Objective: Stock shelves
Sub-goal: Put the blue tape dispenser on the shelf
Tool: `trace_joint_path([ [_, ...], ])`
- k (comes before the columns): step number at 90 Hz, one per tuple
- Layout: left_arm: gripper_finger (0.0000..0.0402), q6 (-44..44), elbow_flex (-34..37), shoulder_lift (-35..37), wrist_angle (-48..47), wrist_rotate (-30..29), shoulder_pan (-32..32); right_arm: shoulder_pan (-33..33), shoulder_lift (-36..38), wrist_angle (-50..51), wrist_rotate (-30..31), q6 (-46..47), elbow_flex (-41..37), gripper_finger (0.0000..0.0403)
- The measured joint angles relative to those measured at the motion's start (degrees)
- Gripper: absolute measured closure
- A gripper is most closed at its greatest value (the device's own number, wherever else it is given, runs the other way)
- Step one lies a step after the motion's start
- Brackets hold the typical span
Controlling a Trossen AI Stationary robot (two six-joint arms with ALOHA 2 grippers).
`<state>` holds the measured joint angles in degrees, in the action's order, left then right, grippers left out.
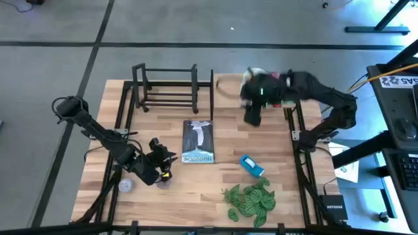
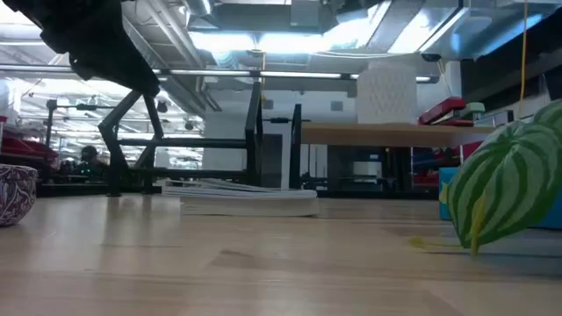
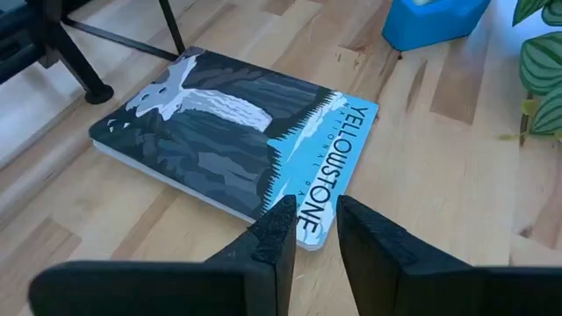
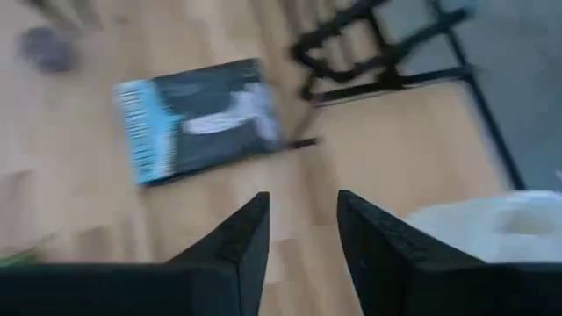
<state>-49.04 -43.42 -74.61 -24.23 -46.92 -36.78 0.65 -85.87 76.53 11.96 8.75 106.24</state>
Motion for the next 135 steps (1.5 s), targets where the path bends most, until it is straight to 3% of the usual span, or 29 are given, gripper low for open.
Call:
trace_joint_path([
  [13, 0.0335, 0.0, 0.0, 0.0, 0.0, 0.0, 0.0, 10.1, 0.0, -0.2, 3.2, 16.8, -8.4, 0.0312],
  [31, 0.0335, 0.8, 0.0, 0.0, 0.0, 0.0, 0.0, 18.6, -0.1, -0.7, -4.6, 35.0, -22.0, 0.0300],
  [43, 0.0335, 1.4, 0.0, 0.0, 0.0, 0.0, 0.0, 22.5, -0.1, -7.3, -6.2, 41.1, -31.0, 0.0247],
  [63, 0.0335, 1.7, 0.0, 0.0, -0.4, 0.0, 0.0, 25.8, -0.1, -21.5, -10.0, 47.9, -43.3, 0.0118],
  [78, 0.0335, 1.6, 0.0, 0.0, -0.7, 0.0, 0.0, 31.6, -0.1, -22.7, -1.7, 56.0, -47.7, 0.0072],
  [106, 0.0335, 1.3, 0.0, 0.0, -0.4, 0.0, 0.0, 44.0, -0.3, -31.5, 12.4, 69.6, -57.1, 0.0066],
  [120, 0.0335, 1.2, 0.0, 0.0, -0.4, 0.0, 0.0, 46.0, -0.5, -33.4, 16.0, 73.3, -62.1, 0.0065],
  [135, 0.0335, 1.1, 0.0, 0.0, -0.4, 0.2, -0.1, 45.7, -0.5, -40.5, 16.1, 71.5, -66.9, 0.0065],
])
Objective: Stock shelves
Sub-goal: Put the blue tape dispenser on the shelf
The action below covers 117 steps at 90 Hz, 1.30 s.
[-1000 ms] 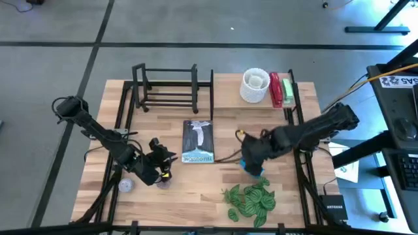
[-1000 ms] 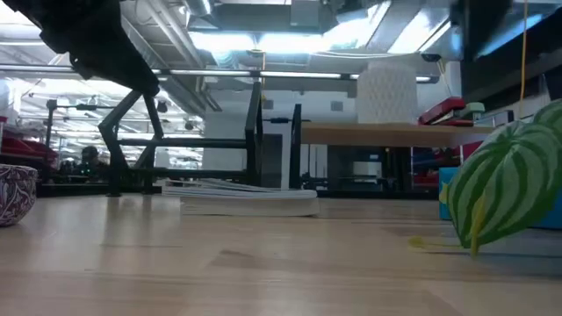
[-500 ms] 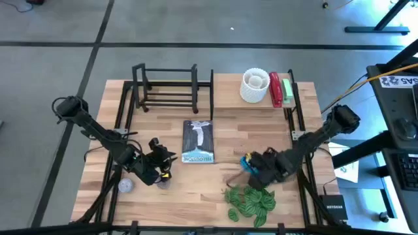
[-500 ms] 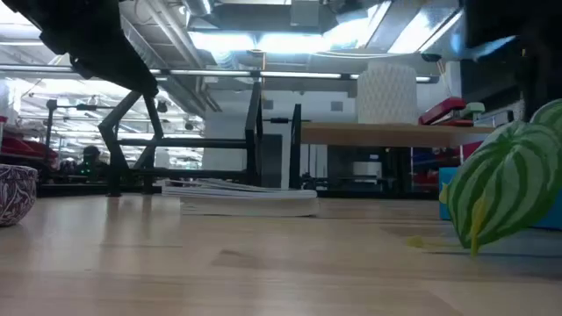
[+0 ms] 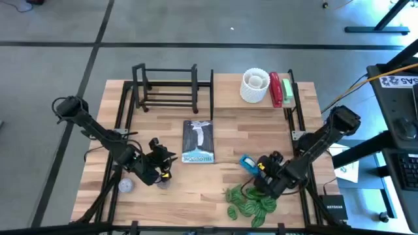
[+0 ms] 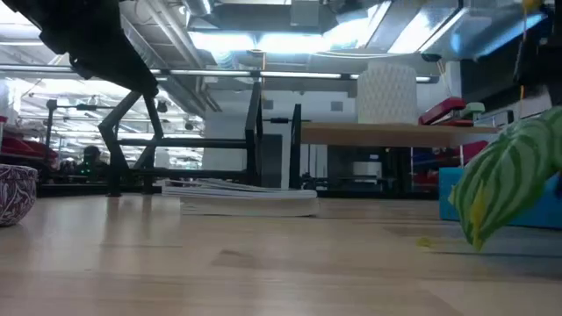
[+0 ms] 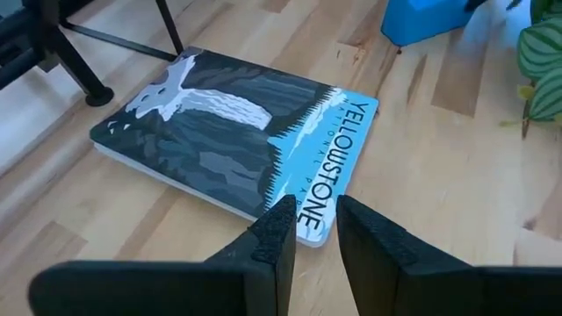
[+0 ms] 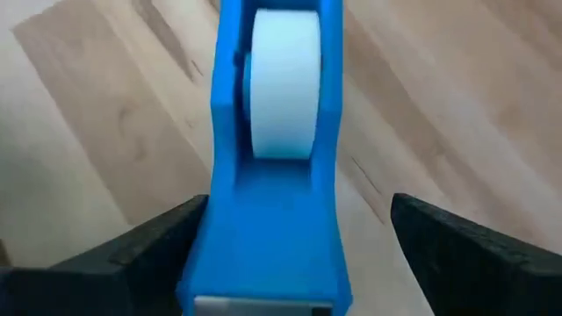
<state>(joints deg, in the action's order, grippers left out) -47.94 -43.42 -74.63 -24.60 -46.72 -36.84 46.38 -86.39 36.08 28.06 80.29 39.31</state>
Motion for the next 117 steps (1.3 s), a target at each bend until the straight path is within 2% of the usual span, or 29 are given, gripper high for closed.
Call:
trace_joint_path([
  [10, 0.0335, 0.0, 0.0, 0.0, 0.0, 0.0, 0.0, -0.4, 0.0, -2.8, -0.1, -0.3, -2.3, 0.0069],
  [18, 0.0335, -0.1, 0.0, 0.0, 0.0, 0.0, 0.0, -0.7, 0.0, -4.5, -0.2, -1.0, -3.0, 0.0089],
  [25, 0.0335, 0.0, 0.0, 0.0, 0.0, 0.0, 0.0, -0.9, 0.0, -6.0, -0.2, -1.3, -3.1, 0.0123],
  [39, 0.0335, -0.1, 0.0, 0.0, 0.0, 0.0, 0.0, -2.7, 0.0, -7.8, -1.1, -1.6, -3.1, 0.0216],
  [57, 0.0335, 0.0, 0.0, 0.0, 0.0, 0.0, 0.0, -6.2, 0.0, -8.9, -1.6, -2.8, -0.3, 0.0217],
  [73, 0.0335, 0.0, 0.0, 0.0, 0.0, 0.0, 0.0, -11.0, -0.1, -6.8, 1.8, -5.9, 8.1, 0.0217],
  [87, 0.0335, 0.0, 0.0, 0.0, 0.0, 0.0, 0.0, -17.4, -0.1, 3.2, 7.6, -8.8, 20.4, 0.0217],
  [104, 0.0335, 0.3, 0.0, 0.0, 0.0, 0.0, 0.0, -28.2, 0.0, 13.0, 12.9, -10.3, 34.2, 0.0217],
  [117, 0.0335, 0.3, 0.0, 0.0, 0.0, 0.0, 0.0, -37.7, 0.0, 12.8, 12.2, -16.6, 40.3, 0.0217],
])
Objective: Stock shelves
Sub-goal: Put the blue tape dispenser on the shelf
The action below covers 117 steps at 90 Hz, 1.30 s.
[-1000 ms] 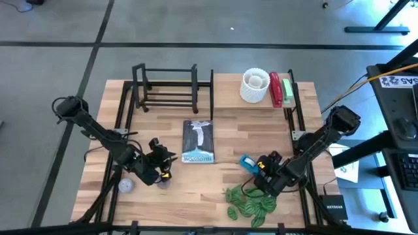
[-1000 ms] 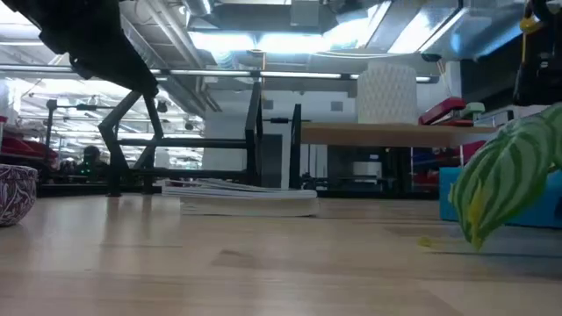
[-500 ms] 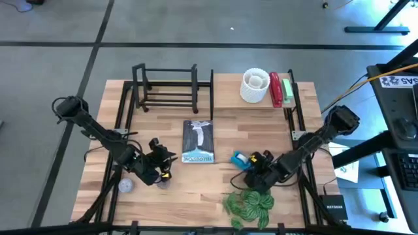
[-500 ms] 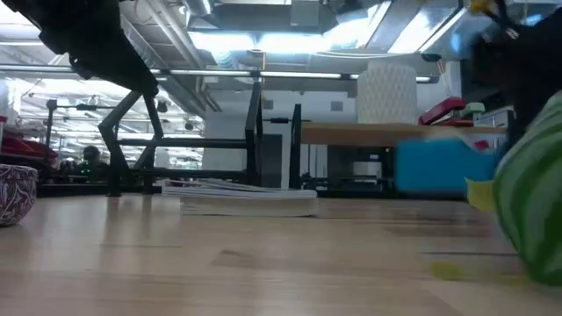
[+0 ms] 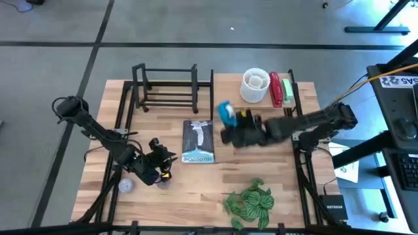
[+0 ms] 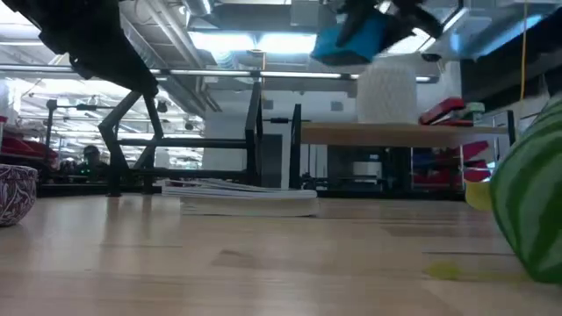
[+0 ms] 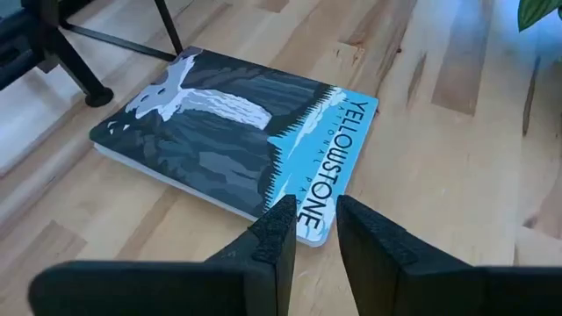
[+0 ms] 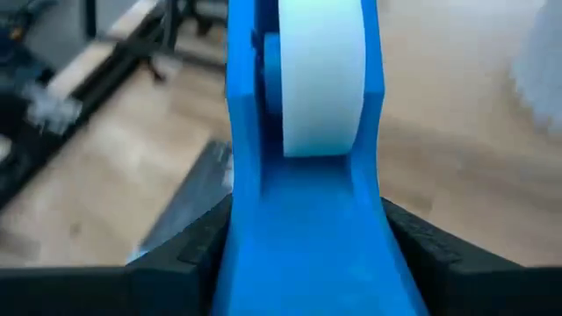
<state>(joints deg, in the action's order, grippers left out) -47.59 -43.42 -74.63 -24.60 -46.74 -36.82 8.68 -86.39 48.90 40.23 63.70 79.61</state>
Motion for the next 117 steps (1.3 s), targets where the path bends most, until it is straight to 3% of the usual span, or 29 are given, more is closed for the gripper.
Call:
trace_joint_path([
  [24, 0.0335, 0.0, 0.0, 0.0, 0.0, 0.0, 0.0, -14.0, -0.9, -5.4, -7.4, -4.0, 1.8, 0.0217],
  [47, 0.0335, 0.0, 0.0, 0.0, 0.2, 0.0, 0.0, -18.4, -6.1, -9.5, -12.3, -4.6, 1.8, 0.0217],
  [93, 0.0335, 0.0, 0.0, 0.0, 0.4, 0.0, 0.0, -20.5, -10.3, -9.8, -8.7, -1.4, 1.7, 0.0217],
  [117, 0.0335, 0.0, 0.0, 0.0, 0.4, 0.2, 0.0, -20.4, -11.3, -9.9, -6.0, -1.0, 1.8, 0.0178],
])
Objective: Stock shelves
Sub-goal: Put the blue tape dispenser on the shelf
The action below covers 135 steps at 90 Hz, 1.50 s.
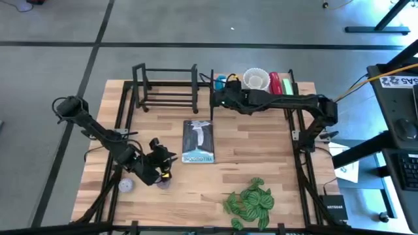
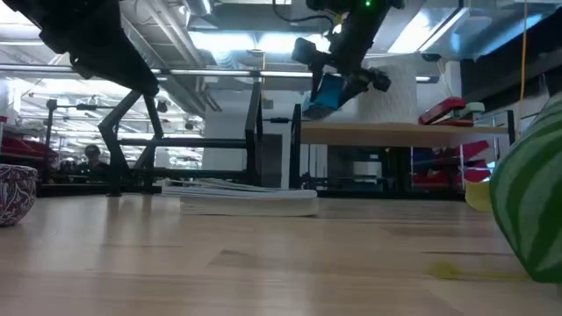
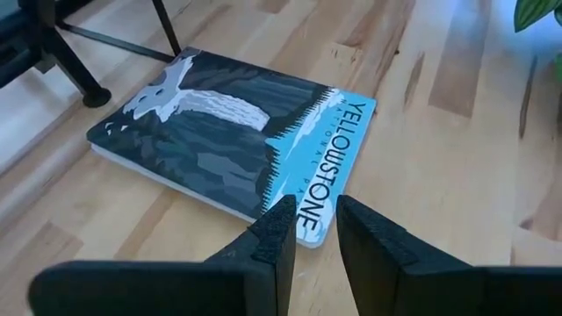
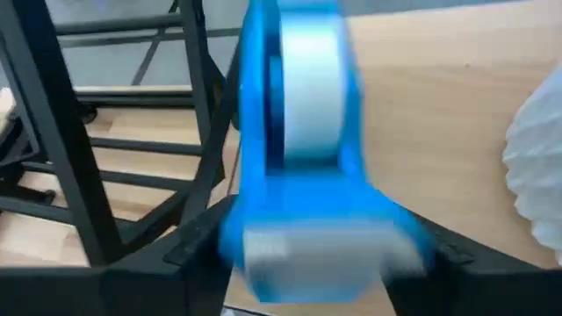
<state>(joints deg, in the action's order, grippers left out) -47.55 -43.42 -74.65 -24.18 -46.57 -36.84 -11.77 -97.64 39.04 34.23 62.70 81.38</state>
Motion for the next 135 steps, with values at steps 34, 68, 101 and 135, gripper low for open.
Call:
trace_joint_path([
  [34, 0.0335, 0.0, 0.0, 0.0, 0.0, 0.2, 0.0, 0.2, -0.8, -2.5, 3.8, 0.0, 0.0, 0.0192],
  [68, 0.0335, 0.0, 0.0, 0.0, 0.0, 0.9, 0.0, 1.2, -0.8, -0.9, 11.0, 0.3, 0.0, 0.0192],
  [101, 0.0335, 0.0, 0.0, 0.0, 0.0, 1.0, 0.0, 1.7, -1.0, 0.5, 11.3, -0.1, 0.0, 0.0192],
  [135, 0.0335, -0.1, 0.0, 0.0, 0.0, 1.1, 0.0, 1.7, -1.0, 0.3, 8.6, -7.2, 0.0, 0.0192],
])
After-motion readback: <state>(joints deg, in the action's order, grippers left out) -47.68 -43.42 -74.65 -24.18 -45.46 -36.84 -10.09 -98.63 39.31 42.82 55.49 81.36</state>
